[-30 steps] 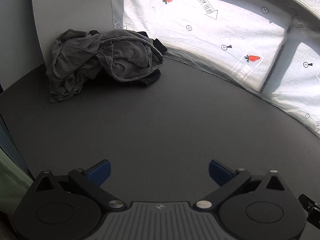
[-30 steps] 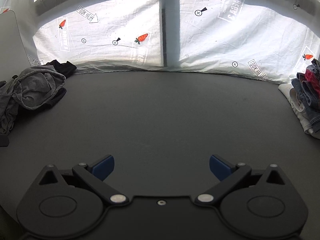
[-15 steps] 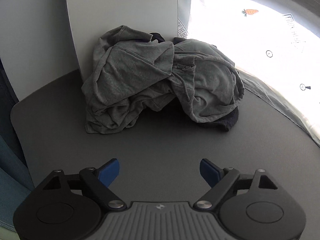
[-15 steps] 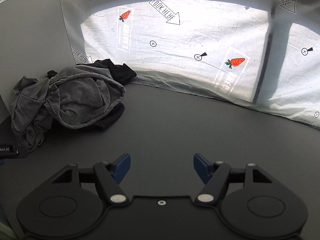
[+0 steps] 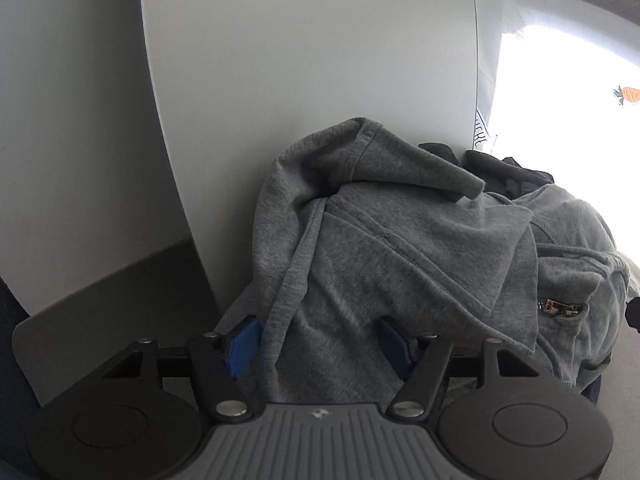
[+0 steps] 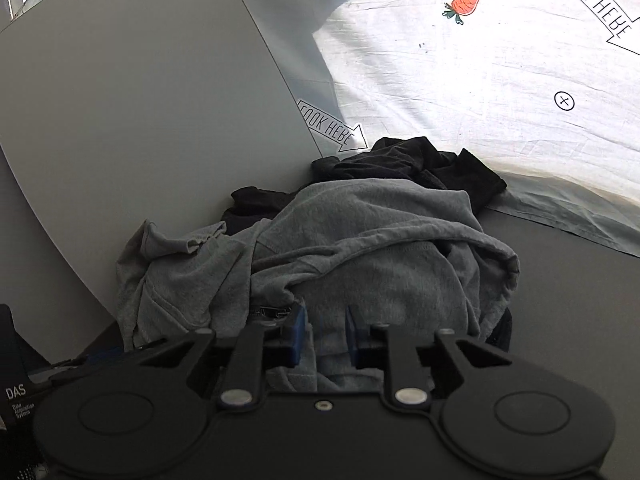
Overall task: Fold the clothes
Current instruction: 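Reach both grippers into the crumpled grey hoodie and grasp it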
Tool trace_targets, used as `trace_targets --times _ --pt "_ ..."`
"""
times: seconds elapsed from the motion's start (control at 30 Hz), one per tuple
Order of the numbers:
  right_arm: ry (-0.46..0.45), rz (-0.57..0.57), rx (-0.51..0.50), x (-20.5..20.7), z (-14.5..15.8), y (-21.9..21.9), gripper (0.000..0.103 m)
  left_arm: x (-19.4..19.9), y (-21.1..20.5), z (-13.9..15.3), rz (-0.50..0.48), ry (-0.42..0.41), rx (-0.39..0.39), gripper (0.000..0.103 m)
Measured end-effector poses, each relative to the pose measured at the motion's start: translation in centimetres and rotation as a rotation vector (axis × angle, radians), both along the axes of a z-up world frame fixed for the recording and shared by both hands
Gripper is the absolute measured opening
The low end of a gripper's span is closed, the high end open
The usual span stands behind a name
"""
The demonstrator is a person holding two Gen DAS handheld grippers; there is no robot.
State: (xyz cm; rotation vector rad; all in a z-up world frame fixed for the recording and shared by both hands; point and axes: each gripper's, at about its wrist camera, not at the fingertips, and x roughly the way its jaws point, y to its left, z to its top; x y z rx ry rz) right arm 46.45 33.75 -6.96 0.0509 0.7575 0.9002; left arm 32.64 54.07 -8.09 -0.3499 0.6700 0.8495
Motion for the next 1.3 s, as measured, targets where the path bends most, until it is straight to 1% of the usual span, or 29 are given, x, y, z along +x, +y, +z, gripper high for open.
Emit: trace_targets --times 0.03,0.07,0.1,0.17,0.23,0.27,0.3,0.33,0.37,0.4,0.5,0.57,0.63,0.73,0.8,0.83,0.9,1.03,1.17,1.23,1.3 --pt "0.005 0.003 0.009 0.2 -0.2 0.4 0.029 0.1 0.7 -0.3 -0.003 -0.015 -0.019 0.069" --pt "0.009 0.007 0.017 0.3 -0.3 0.8 0.035 0.1 1.0 -0.5 -0.006 -0.023 -0.021 0.073" --pt "0.014 0.01 0.026 0.5 -0.5 1.1 0.036 0.1 1.2 -0.7 -0.016 -0.03 -0.019 0.073" --pt "0.023 0.016 0.043 0.8 -0.8 1.9 0.037 -0.1 1.5 -0.9 -0.029 -0.049 -0.028 0.072" --pt "0.033 0.023 0.06 1.1 -1.1 2.7 0.035 -0.3 1.5 -0.8 -0.042 -0.067 -0.039 0.069" --pt "0.037 0.026 0.069 1.3 -1.2 3.1 0.019 -0.4 1.5 -0.7 -0.05 -0.076 -0.044 0.06" --pt "0.042 0.03 0.078 1.4 -1.4 3.4 0.012 -0.4 1.4 -0.7 -0.055 -0.082 -0.047 0.049" --pt "0.047 0.033 0.086 1.6 -1.5 3.8 0.006 -0.5 1.3 -0.5 -0.055 -0.085 -0.045 0.042" --pt "0.051 0.036 0.095 1.8 -1.7 4.2 0.005 -0.5 1.0 -0.3 -0.051 -0.082 -0.037 0.026" --pt "0.032 0.041 0.097 1.5 -1.4 4.0 0.005 -0.5 0.6 0.1 -0.049 -0.079 -0.028 0.018" --pt "-0.027 0.025 0.105 0.2 -0.2 2.3 0.004 -1.0 -0.5 1.3 -0.06 -0.102 -0.027 0.01" --pt "-0.055 -0.002 0.122 -0.6 0.6 0.8 0.004 -1.5 -1.6 2.4 -0.077 -0.131 -0.029 0.008" --pt "-0.094 -0.036 0.144 -1.3 1.5 -1.2 0.003 -2.2 -3.4 3.8 -0.109 -0.162 -0.006 0.008" --pt "-0.137 -0.08 0.185 -2.4 3.2 -4.8 0.003 -3.4 -6.8 6.3 -0.162 -0.21 0.037 0.008" --pt "-0.214 -0.109 0.195 -3.5 4.8 -7.7 0.003 -4.5 -9.5 7.9 -0.192 -0.264 0.042 0.008" --pt "-0.236 -0.122 0.205 -3.8 5.6 -9.2 0.003 -5.1 -11.0 8.8 -0.208 -0.297 0.039 0.008" --pt "-0.274 -0.163 0.231 -4.2 7.2 -12.8 0.003 -6.3 -14.5 10.4 -0.243 -0.36 0.04 0.008" --pt "-0.417 -0.251 0.248 -4.8 11.1 -21.6 0.003 -8.8 -22.0 12.8 -0.304 -0.449 0.066 0.008" --pt "-0.518 -0.335 0.243 -5.3 14.1 -30.8 0.003 -11.3 -29.6 14.1 -0.34 -0.513 0.067 0.007" --pt "-0.602 -0.373 0.2 -5.9 15.4 -35.6 0.003 -11.9 -32.9 14.3 -0.35 -0.536 0.065 0.007" --pt "-0.659 -0.412 0.171 -6.1 16.4 -39.8 0.003 -12.2 -35.2 14.0 -0.356 -0.547 0.052 0.007"
